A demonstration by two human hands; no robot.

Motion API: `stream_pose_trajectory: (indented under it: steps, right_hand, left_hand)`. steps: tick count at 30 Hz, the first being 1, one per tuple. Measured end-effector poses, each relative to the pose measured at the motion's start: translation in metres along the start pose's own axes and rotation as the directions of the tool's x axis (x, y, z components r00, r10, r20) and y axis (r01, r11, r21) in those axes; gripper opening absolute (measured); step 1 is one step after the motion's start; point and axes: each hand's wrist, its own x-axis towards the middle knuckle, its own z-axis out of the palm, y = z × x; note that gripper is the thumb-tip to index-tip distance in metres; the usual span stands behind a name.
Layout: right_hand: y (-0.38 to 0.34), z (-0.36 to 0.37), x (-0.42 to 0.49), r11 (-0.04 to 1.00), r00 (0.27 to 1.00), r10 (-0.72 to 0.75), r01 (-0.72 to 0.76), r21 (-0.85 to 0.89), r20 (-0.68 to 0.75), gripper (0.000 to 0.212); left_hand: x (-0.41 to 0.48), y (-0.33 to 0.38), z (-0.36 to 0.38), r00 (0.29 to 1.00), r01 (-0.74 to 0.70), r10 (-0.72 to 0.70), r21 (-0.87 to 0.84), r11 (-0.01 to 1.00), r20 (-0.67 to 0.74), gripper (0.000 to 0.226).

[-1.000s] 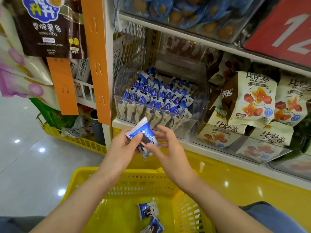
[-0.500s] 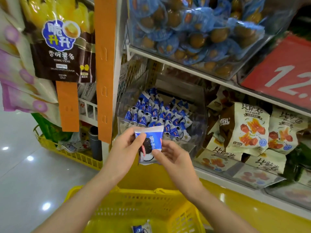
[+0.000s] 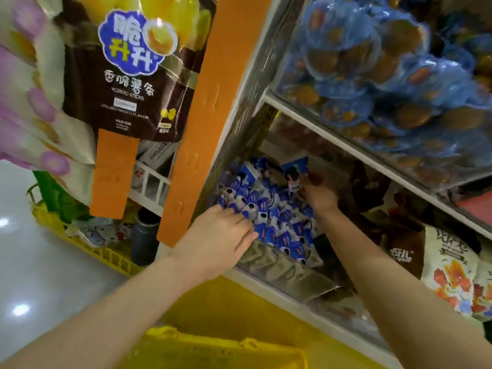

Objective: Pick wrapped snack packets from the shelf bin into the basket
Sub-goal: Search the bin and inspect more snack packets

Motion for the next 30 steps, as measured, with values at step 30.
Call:
stream_pose_trajectory:
  steps: [30]
  right_hand:
    - [0.019,0.042,0.062,0.912,0.976,-0.136,0.190,-0.365,0.169,0.021]
  left_hand:
    - [0.001,-0.027,0.016,0.951,-0.249,0.242,-0.011,0.968,-0.191,0.035]
